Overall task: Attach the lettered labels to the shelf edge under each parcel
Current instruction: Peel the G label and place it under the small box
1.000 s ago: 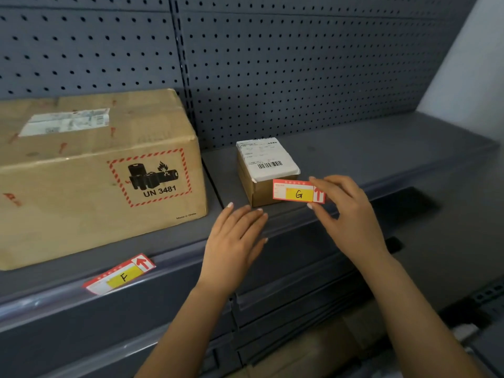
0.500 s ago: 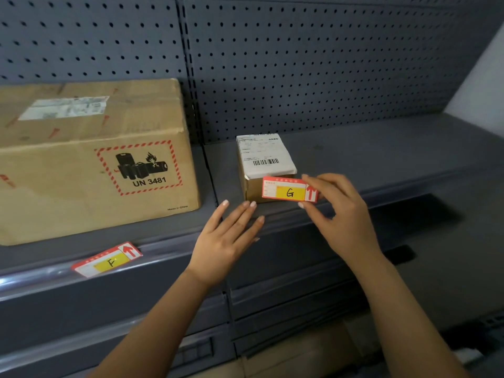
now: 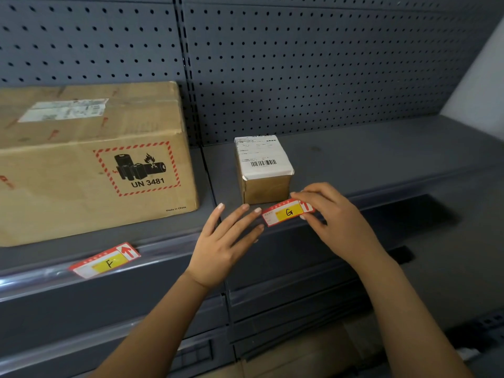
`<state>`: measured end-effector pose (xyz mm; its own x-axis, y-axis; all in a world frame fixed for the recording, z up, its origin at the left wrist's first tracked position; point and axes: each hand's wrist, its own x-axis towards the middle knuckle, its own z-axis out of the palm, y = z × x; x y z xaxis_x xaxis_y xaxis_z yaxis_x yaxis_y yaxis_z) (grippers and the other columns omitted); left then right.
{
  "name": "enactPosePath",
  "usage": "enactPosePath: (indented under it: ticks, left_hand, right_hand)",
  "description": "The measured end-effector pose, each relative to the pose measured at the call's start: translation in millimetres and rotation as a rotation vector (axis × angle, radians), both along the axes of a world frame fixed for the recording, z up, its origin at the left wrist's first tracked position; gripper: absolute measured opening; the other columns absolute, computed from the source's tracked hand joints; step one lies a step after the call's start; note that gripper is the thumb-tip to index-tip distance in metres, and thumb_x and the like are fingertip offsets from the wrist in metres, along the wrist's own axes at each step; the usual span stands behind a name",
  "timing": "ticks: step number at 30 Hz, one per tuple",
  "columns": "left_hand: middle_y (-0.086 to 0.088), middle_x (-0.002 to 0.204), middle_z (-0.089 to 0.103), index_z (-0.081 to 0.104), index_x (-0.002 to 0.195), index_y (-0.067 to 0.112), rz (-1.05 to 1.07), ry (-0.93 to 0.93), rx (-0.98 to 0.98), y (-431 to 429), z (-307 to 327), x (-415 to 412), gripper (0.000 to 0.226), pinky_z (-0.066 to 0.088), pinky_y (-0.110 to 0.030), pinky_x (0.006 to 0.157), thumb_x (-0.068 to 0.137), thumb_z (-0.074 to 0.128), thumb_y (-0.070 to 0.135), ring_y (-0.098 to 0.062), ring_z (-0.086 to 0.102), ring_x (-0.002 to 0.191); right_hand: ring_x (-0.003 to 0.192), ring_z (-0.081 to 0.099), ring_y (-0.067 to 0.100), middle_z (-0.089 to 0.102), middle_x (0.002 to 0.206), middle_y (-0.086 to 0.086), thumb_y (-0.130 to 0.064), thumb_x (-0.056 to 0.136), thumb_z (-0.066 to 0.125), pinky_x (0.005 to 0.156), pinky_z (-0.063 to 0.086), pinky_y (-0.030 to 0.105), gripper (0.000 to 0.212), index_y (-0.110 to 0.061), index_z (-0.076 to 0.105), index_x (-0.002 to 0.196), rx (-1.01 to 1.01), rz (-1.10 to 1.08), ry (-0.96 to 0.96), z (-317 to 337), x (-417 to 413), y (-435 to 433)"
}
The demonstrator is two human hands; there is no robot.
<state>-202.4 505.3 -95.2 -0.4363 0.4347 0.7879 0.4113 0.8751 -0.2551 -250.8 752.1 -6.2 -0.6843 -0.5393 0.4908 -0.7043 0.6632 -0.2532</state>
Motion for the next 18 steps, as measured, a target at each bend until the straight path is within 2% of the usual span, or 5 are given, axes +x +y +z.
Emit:
enactPosePath:
  ticks: [7, 12, 18]
  left_hand:
    - [-0.008, 0.146, 0.044, 0.057, 0.133, 0.016, -0.01, 0.003, 0.009, -1, 0, -1, 0.043, 0.019, -0.05, 0.119, 0.092, 0.069, 0.021, -0.027, 0.042, 0.137]
    - [-0.008, 0.142, 0.051, 0.066, 0.126, 0.014, -0.003, 0.009, 0.016, 1, 3, -2, 0.033, 0.02, -0.047, 0.119, 0.094, 0.066, 0.024, -0.025, 0.044, 0.134]
    - [-0.008, 0.138, 0.057, 0.066, 0.126, 0.013, 0.011, -0.046, 0.01, 2, 4, -1, 0.033, 0.027, -0.047, 0.117, 0.096, 0.062, 0.027, -0.024, 0.048, 0.131]
  right_hand:
    - [0.097, 0.057, 0.021, 0.057, 0.118, 0.003, -0.005, 0.081, 0.07, 0.078, 0.051, 0.03, 0.045, -0.019, 0.061, 0.123, 0.039, -0.027, 0.031, -11, -4, -12]
    - [0.099, 0.055, 0.019, 0.057, 0.117, 0.002, -0.006, 0.082, 0.07, 0.08, 0.048, 0.026, 0.044, -0.018, 0.062, 0.123, 0.033, -0.034, 0.027, -16, -4, -12]
    - [0.103, 0.054, 0.019, 0.057, 0.117, 0.002, -0.004, 0.083, 0.067, 0.086, 0.048, 0.031, 0.042, -0.017, 0.062, 0.123, 0.018, -0.039, 0.025, -20, -1, -13]
